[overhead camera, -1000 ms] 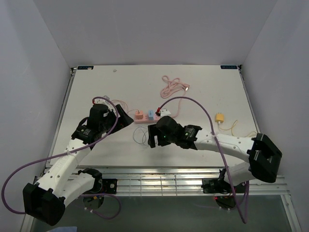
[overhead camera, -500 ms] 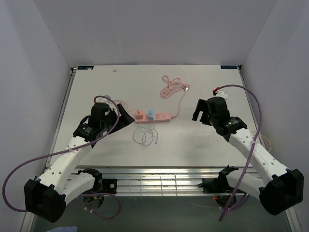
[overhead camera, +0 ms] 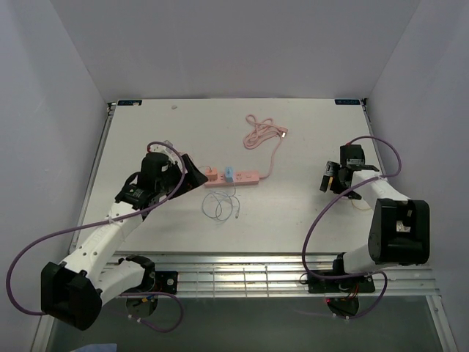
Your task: Insert the plug
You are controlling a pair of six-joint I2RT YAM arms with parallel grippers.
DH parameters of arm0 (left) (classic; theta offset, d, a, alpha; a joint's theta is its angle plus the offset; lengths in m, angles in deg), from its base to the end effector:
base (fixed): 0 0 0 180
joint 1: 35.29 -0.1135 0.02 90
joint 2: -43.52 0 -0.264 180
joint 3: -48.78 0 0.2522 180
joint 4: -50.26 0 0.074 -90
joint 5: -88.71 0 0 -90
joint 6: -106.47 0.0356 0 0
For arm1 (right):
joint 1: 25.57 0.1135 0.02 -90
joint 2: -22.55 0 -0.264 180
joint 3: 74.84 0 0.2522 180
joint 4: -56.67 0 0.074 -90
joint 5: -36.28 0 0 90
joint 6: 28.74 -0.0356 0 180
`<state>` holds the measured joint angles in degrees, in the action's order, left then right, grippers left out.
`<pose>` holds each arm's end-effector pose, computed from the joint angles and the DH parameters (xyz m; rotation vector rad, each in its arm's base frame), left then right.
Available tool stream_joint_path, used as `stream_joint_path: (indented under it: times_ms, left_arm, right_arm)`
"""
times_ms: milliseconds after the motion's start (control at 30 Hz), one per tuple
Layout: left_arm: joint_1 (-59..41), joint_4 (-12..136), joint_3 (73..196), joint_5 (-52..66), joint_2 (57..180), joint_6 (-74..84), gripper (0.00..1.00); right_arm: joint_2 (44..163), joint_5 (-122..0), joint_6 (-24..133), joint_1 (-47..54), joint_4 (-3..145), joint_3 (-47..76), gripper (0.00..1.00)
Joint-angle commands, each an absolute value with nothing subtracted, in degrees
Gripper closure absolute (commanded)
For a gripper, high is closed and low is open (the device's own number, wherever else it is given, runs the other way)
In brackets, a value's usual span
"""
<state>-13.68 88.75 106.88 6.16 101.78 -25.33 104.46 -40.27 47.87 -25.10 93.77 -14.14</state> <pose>0.2016 -0.0848 0.2690 -0.3387 2.3208 -0.7221 0.2751 -0.0060 0.1912 0.3729 2.5322 -0.2118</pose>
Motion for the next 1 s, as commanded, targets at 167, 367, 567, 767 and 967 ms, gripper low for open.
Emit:
stream_joint_path:
  times_ms: [167, 367, 567, 767, 967]
  left_arm:
    - [-13.40, 85.64, 108.95, 7.85, 103.90, -24.31, 0.02]
    - [-13.40, 85.12, 108.95, 8.29, 104.78, -24.31, 0.02]
    - [-13.40, 84.94, 108.95, 7.94, 105.04, -24.58, 0.02]
    - [-13.40, 84.76, 109.21, 8.29, 105.22, -24.58, 0.02]
    - [-13.40, 82.93, 109.39, 12.32, 105.75, -24.84, 0.02]
  right_arm:
    - [110.26, -43.44, 54.31, -26.62, 86.43, -13.26, 0.01]
    - [112.55, -43.97, 55.81, -26.62, 82.48, -14.23, 0.20]
    - [112.46, -45.63, 55.46, -26.62, 81.69, -15.10, 0.54]
    - [111.59, -48.18, 54.84, -26.62, 80.63, -17.48, 0.90]
    - [105.53, -52.83, 57.56, -26.62, 78.17, -20.11, 0.92]
